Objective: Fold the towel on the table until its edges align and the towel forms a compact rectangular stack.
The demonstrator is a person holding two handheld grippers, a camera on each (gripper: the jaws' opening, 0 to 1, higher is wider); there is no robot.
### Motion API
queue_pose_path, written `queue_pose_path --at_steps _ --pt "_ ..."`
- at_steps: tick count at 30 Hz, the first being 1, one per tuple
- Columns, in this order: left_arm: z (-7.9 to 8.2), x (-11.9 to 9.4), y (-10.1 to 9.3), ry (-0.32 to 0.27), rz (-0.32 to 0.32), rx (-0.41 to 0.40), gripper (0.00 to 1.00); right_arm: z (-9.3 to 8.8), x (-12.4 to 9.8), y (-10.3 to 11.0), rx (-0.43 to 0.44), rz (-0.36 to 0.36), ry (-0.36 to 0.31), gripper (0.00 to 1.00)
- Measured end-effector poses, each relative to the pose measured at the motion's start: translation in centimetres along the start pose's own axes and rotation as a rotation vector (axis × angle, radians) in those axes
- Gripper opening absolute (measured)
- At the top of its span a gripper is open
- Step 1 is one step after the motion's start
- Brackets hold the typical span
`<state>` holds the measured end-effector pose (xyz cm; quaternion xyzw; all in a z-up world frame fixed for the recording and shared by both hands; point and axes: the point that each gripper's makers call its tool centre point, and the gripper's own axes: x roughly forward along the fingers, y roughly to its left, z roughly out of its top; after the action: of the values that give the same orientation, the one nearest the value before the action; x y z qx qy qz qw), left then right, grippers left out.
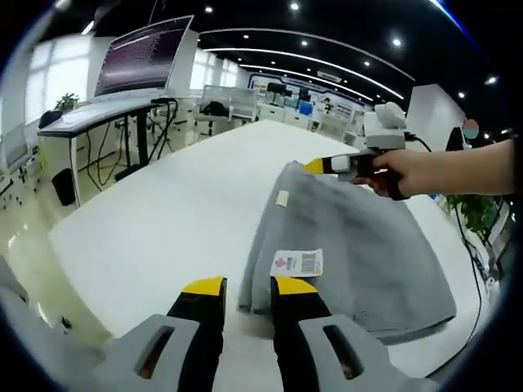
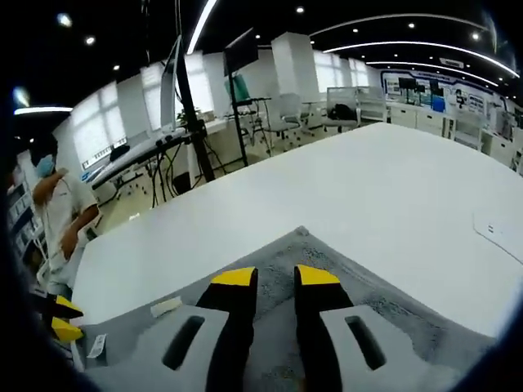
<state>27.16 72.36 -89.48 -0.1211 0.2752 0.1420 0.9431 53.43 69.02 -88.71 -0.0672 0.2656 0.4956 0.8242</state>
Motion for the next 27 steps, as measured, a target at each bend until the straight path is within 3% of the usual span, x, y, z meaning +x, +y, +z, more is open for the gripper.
queue_pose_path --at_steps 3,5,9,15,20,27 --pt "0.0 0.2 -0.3 0.006 -0.017 0.018 0.23 -0.2 -0.9 -0.8 -0.006 -0.006 0.014 0.22" --pt "0.2 0.4 -1.4 -0.001 -0.069 -0.009 0.23 -0.4 -1.5 -1.2 -0.003 -0.009 0.024 0.29" --pt "0.0 0.9 -1.7 0.022 -0.079 0.050 0.29 -0.7 -2.3 -2.4 -0.013 -0.017 0.040 0.42" --pt "0.5 0.8 -1.5 0.024 -0.082 0.104 0.39 -1.0 -3.8 -3.8 -0.032 -0.038 0.069 0.53" --pt "0.3 1.0 -0.9 0.050 -0.096 0.127 0.47 -1.4 -5.7 -6.0 -0.012 -0.068 0.078 0.55" --pt "0.4 1.3 -0.3 0.064 -0.096 0.168 0.47 -1.7 -7.6 -9.1 -0.002 -0.110 0.089 0.56"
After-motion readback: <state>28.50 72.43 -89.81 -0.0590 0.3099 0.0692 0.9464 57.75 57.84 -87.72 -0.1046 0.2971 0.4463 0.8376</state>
